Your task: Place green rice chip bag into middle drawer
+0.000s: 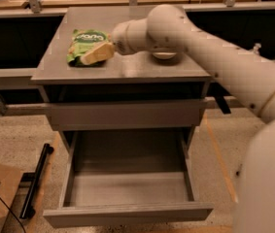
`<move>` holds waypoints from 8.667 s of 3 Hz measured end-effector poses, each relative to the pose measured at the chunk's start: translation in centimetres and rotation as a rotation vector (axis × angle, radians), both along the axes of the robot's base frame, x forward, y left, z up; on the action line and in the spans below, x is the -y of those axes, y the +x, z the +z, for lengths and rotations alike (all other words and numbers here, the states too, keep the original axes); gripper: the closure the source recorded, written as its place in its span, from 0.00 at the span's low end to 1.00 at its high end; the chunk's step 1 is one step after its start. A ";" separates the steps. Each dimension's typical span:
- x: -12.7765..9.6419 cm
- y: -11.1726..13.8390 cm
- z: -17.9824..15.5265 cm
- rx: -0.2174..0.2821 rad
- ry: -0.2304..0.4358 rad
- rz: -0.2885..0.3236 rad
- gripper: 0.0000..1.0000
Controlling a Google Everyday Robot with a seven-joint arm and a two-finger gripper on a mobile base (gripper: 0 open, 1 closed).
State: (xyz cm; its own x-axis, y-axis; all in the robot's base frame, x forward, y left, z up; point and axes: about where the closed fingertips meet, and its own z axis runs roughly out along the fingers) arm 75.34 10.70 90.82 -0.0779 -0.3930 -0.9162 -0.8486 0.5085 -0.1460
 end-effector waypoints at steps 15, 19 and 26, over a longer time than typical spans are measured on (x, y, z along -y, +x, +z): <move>6.5 -30.4 4.1 -0.137 0.550 0.256 1.00; 5.5 -29.7 -14.7 -0.452 0.349 0.259 1.00; 5.6 -19.1 -44.0 -0.700 0.459 0.165 0.50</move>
Offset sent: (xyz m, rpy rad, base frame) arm 0.0945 0.0701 -0.0779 0.0496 0.1408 -0.1220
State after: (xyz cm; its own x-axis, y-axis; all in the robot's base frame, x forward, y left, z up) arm 56.21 5.12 46.83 -0.6600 -0.0507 -0.7496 -0.7349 0.2510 0.6300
